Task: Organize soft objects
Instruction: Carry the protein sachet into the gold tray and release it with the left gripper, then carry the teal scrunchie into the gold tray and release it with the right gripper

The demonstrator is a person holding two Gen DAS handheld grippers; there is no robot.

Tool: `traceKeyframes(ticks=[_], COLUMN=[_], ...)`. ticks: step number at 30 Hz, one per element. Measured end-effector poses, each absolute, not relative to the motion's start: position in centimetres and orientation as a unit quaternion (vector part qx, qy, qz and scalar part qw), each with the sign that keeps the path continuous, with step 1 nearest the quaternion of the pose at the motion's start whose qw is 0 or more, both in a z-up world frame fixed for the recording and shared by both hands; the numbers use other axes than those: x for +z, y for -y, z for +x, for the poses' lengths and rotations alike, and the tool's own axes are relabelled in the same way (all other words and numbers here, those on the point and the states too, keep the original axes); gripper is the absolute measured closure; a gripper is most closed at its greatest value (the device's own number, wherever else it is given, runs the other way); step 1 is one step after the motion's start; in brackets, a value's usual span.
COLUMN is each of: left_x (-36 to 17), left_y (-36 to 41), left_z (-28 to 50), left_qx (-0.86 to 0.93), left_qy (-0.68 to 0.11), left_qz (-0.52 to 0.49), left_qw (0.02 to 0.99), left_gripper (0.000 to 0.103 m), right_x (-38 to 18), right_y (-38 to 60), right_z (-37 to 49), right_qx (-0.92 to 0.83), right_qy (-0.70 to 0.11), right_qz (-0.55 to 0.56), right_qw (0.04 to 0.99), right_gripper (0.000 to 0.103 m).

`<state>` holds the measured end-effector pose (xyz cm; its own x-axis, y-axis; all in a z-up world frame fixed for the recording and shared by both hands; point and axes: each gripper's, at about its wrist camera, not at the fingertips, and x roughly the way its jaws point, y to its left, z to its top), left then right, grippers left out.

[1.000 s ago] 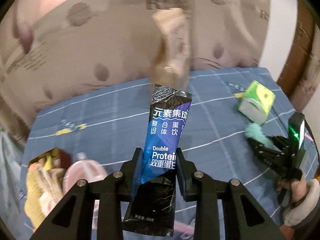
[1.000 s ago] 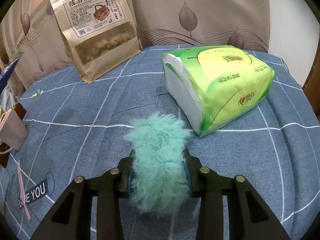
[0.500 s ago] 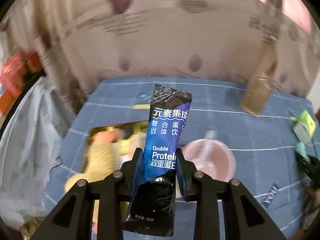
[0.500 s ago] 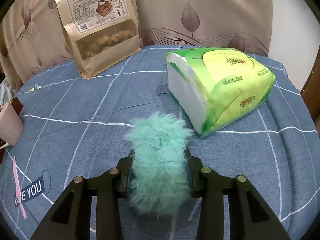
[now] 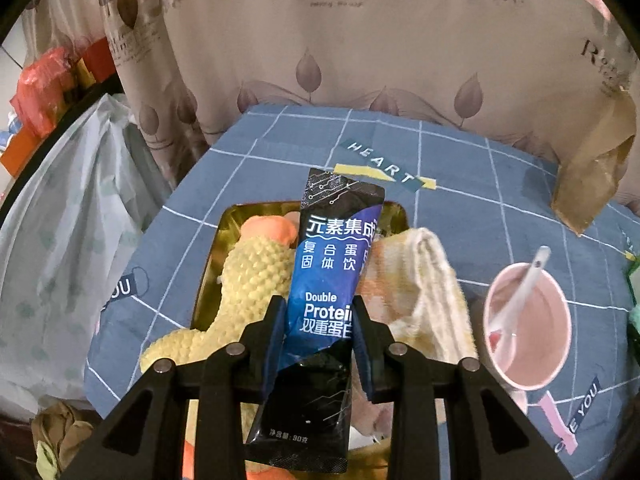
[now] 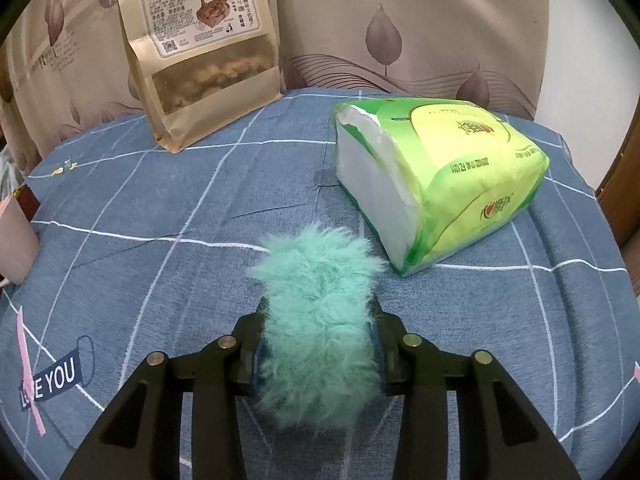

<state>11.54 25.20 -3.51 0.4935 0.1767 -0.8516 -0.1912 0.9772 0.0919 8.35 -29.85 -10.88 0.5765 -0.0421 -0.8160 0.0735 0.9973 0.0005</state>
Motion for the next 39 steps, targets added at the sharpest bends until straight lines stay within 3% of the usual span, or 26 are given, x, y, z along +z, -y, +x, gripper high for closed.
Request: traceKeyframes(ticks=[8, 15, 25, 39], left_x=[-5.6, -4.1, 1.2, 2.0], left_y=[-26.1, -26.2, -28.2, -30.5], left_z=[12.5, 11.9, 7.4, 1.1], left_qx=[0.108, 0.099, 0.124, 0.151], left_qy=[-0.512, -0.497, -0.435, -0.420], left_qz=[-0.015, -0.003, -0.002, -0.025], left_qw=[0.852, 0.862, 0.892, 0.895], left_gripper=[0.068, 0.048, 0.046, 0.046], right_x=[-10.9, -10.6, -6.4, 2.2], right_y=[29.8, 29.1, 26.0, 5.6], right_z=[8.4, 8.6, 8.9, 6.2], right_qx=[-0.033, -0.044, -0.023, 0.216], right_qy=[-0.461, -0.463, -0.436, -0.382], right_qz=[0.011, -0.001, 0.013, -0.040], right_qw=[0.887, 0.885, 0.900, 0.897], right_gripper=[0.065, 0.067, 0.068, 0.068])
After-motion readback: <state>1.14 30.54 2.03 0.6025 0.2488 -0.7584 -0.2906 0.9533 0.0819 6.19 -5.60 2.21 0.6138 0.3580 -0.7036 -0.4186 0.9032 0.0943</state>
